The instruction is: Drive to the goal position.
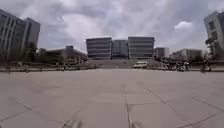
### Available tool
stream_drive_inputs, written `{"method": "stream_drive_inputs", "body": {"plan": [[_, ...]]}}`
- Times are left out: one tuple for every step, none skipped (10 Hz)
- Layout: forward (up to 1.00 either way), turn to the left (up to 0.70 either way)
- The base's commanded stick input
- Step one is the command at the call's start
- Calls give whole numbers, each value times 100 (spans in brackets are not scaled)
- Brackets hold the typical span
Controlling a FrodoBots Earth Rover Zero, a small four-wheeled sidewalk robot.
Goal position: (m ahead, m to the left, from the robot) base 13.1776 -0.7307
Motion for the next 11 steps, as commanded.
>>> {"method": "stream_drive_inputs", "body": {"plan": [[85, -2], [85, -2], [85, -2], [85, -2], [85, -2], [85, -2], [85, -2], [85, -2], [85, -2], [85, -2], [85, -2]]}}
